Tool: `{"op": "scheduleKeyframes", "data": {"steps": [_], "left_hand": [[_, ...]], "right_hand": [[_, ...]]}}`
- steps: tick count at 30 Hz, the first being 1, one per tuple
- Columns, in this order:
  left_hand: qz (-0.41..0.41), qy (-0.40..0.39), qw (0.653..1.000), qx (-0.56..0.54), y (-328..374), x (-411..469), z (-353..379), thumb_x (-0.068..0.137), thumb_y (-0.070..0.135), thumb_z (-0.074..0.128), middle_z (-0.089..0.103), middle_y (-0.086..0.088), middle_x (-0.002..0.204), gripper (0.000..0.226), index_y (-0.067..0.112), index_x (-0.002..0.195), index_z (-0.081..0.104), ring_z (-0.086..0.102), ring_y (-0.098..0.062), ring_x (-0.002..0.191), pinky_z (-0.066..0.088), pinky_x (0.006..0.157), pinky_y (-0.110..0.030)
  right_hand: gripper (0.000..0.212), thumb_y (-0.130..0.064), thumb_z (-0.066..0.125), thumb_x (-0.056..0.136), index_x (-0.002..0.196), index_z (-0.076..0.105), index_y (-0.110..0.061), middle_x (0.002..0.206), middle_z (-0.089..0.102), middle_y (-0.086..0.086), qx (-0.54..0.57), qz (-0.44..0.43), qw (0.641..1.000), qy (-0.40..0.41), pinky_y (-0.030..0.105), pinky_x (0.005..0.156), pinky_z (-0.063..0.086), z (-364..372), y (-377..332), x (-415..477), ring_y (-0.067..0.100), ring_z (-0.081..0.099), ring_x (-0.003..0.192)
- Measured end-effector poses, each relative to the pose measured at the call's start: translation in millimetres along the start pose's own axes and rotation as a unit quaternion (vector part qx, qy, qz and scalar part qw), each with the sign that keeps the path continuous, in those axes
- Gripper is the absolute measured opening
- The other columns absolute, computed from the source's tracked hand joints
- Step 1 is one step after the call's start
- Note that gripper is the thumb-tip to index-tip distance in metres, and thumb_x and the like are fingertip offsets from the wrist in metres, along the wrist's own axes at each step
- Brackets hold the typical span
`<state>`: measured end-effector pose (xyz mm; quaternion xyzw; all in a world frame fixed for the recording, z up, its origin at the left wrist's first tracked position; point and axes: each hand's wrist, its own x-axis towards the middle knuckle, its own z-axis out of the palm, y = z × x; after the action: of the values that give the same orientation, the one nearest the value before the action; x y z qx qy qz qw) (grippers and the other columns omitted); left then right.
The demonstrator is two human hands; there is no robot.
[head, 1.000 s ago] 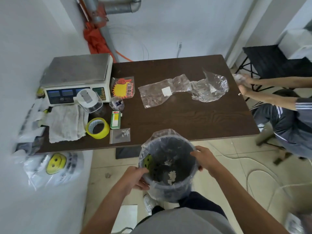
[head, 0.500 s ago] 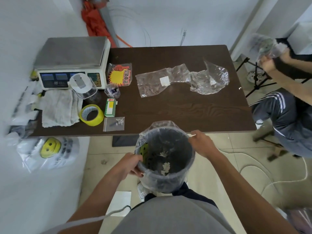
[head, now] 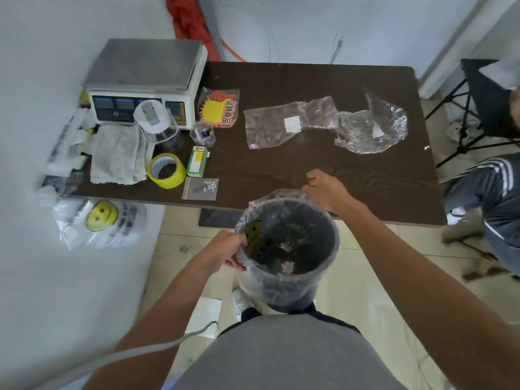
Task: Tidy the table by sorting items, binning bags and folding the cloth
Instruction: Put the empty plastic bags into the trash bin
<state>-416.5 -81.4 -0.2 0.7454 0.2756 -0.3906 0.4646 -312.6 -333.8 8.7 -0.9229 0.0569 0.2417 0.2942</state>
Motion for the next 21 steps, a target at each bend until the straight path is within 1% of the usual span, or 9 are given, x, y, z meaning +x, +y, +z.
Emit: {"op": "scheduleKeyframes", "data": {"steps": [3,6,8,10,13,15,18,21], "left_hand": [[0.001,0.005,1.000,0.000,2,-1,2,0.094,0.011,0.053,0.072,-0.021,0.065,0.023,-0.007,0.100,0.066,0.071,-0.026,0.051,0.055,0.049,-0.026],[0.005,0.005,1.000,-0.004,2,-1,0,0.095,0.011,0.052,0.073,-0.024,0.070,0.026,-0.010,0.101,0.066,0.071,-0.029,0.053,0.055,0.049,-0.027],[0.005,0.006,1.000,-0.009,2,-1,-1,0.097,0.010,0.051,0.072,-0.025,0.072,0.026,-0.012,0.102,0.064,0.071,-0.027,0.051,0.055,0.048,-0.027],[-0.001,0.007,1.000,-0.014,1,-1,-2,0.098,0.010,0.052,0.072,-0.025,0.073,0.025,-0.011,0.103,0.064,0.071,-0.026,0.051,0.055,0.048,-0.027],[-0.012,0.005,1.000,-0.019,-1,0,-5,0.096,0.011,0.054,0.072,-0.022,0.067,0.023,-0.010,0.098,0.065,0.070,-0.026,0.050,0.056,0.049,-0.029],[-0.018,0.005,1.000,-0.024,-3,2,-7,0.094,0.010,0.054,0.071,-0.022,0.063,0.024,-0.011,0.095,0.067,0.069,-0.027,0.049,0.056,0.051,-0.029],[-0.023,0.004,0.999,-0.027,-4,5,-9,0.092,0.010,0.056,0.072,-0.022,0.065,0.024,-0.010,0.095,0.068,0.069,-0.028,0.049,0.057,0.053,-0.030],[-0.031,-0.007,0.999,-0.026,-4,7,-11,0.091,0.010,0.056,0.074,-0.023,0.070,0.024,-0.010,0.098,0.068,0.071,-0.029,0.054,0.059,0.058,-0.033]], "right_hand": [[0.056,-0.030,0.053,0.099,0.150,0.036,-0.015,0.137,0.059,0.012,-0.005,-0.009,1.000,0.002,0.038,0.095,0.043,-10,-10,20,0.033,0.057,0.122],[0.063,-0.032,0.053,0.098,0.154,0.028,-0.018,0.145,0.050,0.015,-0.019,-0.020,0.999,0.027,0.045,0.106,0.042,-16,-18,40,0.036,0.051,0.130],[0.067,-0.032,0.053,0.098,0.157,0.023,-0.022,0.148,0.045,0.017,-0.031,-0.025,0.999,0.035,0.047,0.107,0.040,-20,-23,53,0.039,0.049,0.131],[0.070,-0.031,0.052,0.098,0.158,0.018,-0.023,0.147,0.045,0.018,-0.045,-0.030,0.998,0.033,0.048,0.107,0.039,-25,-28,68,0.041,0.049,0.131],[0.073,-0.029,0.051,0.099,0.159,0.012,-0.022,0.146,0.048,0.019,-0.063,-0.035,0.997,0.022,0.048,0.107,0.040,-32,-32,90,0.040,0.049,0.131],[0.074,-0.028,0.050,0.099,0.160,0.009,-0.022,0.149,0.046,0.018,-0.073,-0.032,0.997,0.008,0.048,0.110,0.039,-33,-33,103,0.040,0.046,0.134],[0.074,-0.029,0.049,0.099,0.160,0.007,-0.025,0.153,0.042,0.016,-0.085,-0.031,0.996,-0.014,0.048,0.110,0.037,-30,-38,117,0.040,0.043,0.137],[0.074,-0.031,0.049,0.099,0.160,0.008,-0.029,0.152,0.044,0.015,-0.085,-0.031,0.995,-0.033,0.049,0.109,0.039,-25,-43,129,0.041,0.045,0.135]]}}
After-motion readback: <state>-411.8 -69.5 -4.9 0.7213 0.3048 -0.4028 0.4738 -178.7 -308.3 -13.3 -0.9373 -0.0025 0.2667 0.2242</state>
